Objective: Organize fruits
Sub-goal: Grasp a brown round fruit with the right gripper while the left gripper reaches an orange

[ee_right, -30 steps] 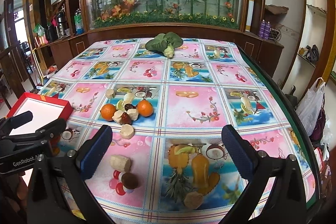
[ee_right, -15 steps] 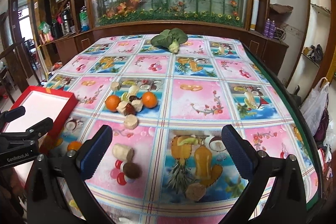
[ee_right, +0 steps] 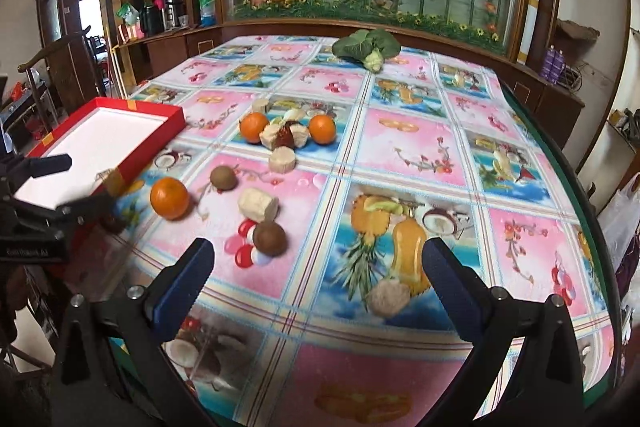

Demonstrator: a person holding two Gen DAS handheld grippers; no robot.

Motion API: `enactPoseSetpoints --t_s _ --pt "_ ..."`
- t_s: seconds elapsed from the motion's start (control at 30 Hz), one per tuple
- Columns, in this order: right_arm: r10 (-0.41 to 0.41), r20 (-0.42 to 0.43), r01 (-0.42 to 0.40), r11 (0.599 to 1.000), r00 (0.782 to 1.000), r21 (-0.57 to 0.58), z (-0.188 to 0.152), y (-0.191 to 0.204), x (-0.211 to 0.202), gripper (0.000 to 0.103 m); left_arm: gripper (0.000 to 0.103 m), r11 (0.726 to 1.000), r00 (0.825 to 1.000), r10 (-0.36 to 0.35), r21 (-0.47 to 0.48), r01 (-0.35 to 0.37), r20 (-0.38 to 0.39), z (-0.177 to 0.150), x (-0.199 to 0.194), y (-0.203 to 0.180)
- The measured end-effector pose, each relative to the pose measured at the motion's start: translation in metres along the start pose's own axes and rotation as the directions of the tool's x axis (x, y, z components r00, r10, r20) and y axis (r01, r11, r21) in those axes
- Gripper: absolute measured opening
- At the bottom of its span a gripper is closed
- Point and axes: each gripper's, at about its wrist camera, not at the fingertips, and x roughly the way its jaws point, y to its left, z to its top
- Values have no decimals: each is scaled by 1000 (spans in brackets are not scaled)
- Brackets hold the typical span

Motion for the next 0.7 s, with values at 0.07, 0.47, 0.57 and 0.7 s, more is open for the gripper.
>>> enactPoseSetpoints --t_s 0.07,0.47,0.57,0.7 --pt "-2 -15 2 1000 1000 12 -1 -4 3 103 101 1000 1000 -18 0 18 -4 1 2 -1" --pt "153 -61 -149 986 986 78 6 9 23 88 101 1000 1000 -2 -22 2 4 -6 -5 24" --pt "166 -81 -160 984 983 76 9 15 33 80 101 999 1000 -3 -33 3 1 -5 -5 29" --pt "181 -133 -171 982 975 82 11 19 45 68 101 1000 1000 -17 -5 17 1 -3 -5 23"
